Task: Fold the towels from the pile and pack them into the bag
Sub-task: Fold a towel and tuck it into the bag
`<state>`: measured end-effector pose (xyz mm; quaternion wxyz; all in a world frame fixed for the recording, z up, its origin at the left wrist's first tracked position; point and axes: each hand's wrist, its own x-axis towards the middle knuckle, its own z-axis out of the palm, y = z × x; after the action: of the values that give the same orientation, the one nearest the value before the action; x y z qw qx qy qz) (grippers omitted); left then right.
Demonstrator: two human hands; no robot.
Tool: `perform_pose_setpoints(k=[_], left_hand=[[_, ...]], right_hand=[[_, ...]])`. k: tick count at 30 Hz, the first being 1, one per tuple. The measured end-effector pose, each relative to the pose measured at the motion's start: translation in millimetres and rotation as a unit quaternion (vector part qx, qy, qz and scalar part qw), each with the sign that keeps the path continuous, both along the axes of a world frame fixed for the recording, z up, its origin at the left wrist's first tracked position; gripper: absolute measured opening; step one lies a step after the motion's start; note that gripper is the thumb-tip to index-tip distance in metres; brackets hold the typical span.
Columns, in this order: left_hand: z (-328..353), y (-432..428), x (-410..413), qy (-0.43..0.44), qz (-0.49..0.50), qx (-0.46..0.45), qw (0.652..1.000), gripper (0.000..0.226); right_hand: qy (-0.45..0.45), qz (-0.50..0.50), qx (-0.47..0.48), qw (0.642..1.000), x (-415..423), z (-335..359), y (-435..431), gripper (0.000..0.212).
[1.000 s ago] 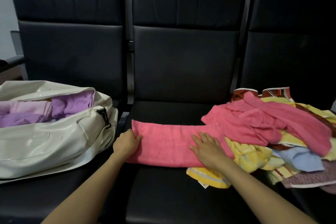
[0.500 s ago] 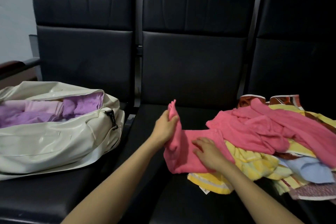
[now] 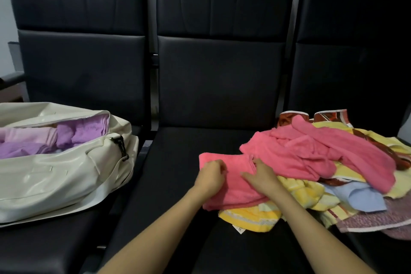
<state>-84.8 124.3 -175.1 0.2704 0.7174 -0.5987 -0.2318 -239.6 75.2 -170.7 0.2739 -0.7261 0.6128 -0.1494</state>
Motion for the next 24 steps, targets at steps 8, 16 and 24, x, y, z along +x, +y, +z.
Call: perform_pose_setpoints(k=[8, 16, 24], left_hand=[[-15, 18, 35, -0.074, 0.107, 0.068, 0.989, 0.038], [-13, -4, 23, 0.146, 0.111, 0.14, 0.973, 0.049], [30, -1, -3, 0.387, 0.062, 0.058, 0.918, 0.026]], right_hand=[[0.024, 0.0, -0.064, 0.998, -3, 8, -3, 0.042], [0.092, 0.022, -0.046, 0.994, -9, -4, -3, 0.049], [0.113, 0.02, -0.097, 0.989, -3, -4, -1, 0.038]])
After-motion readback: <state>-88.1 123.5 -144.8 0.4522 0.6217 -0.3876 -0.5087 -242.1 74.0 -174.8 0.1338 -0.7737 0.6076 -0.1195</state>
